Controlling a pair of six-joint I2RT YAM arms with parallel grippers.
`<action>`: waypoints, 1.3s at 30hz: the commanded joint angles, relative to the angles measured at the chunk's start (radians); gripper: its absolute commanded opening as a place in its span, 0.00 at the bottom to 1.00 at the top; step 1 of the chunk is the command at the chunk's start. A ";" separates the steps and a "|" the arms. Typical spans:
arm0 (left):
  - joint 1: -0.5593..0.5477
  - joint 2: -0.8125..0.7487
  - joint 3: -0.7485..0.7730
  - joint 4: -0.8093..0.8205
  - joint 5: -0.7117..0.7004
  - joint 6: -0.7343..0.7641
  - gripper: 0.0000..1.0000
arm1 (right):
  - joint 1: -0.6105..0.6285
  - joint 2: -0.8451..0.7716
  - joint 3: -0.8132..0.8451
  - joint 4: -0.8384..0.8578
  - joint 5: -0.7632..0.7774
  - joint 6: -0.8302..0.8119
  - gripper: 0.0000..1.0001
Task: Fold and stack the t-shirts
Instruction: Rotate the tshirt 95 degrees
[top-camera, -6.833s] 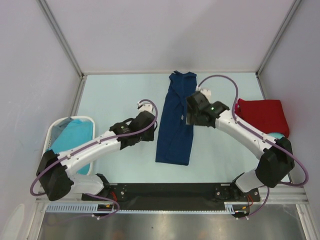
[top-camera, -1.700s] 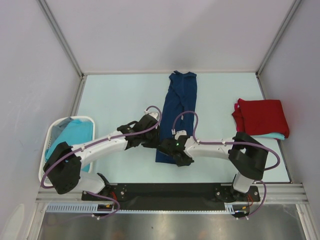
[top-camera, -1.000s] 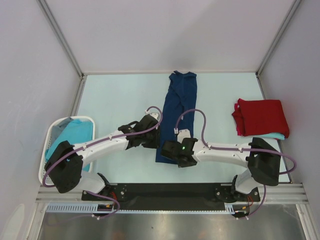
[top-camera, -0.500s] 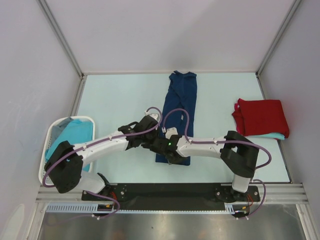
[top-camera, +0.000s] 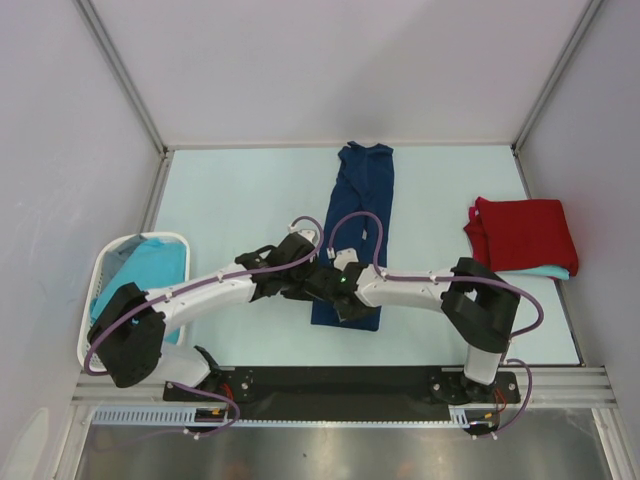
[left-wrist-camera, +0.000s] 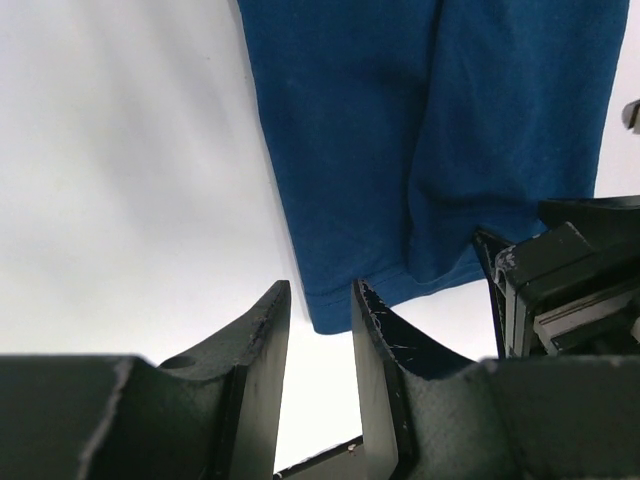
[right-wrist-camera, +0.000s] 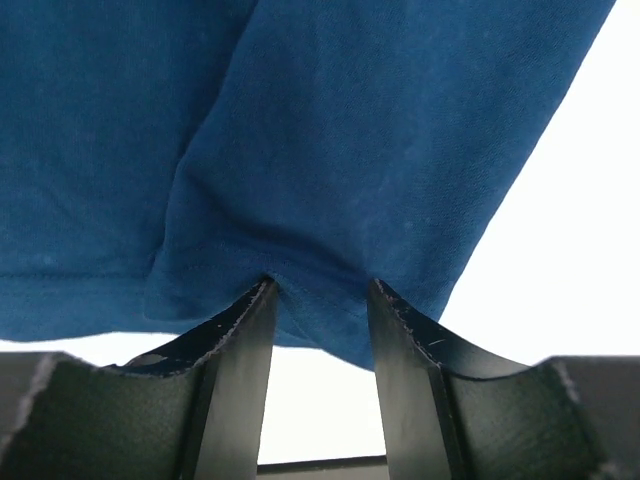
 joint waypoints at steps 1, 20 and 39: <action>0.007 -0.041 -0.005 0.010 0.003 -0.003 0.36 | 0.012 -0.067 0.027 -0.009 -0.013 0.003 0.48; 0.007 -0.039 0.005 -0.001 -0.004 0.008 0.36 | -0.045 -0.032 -0.024 0.031 -0.027 -0.026 0.49; 0.007 -0.012 0.005 0.002 0.003 0.005 0.36 | -0.045 0.018 -0.033 0.054 -0.073 -0.023 0.13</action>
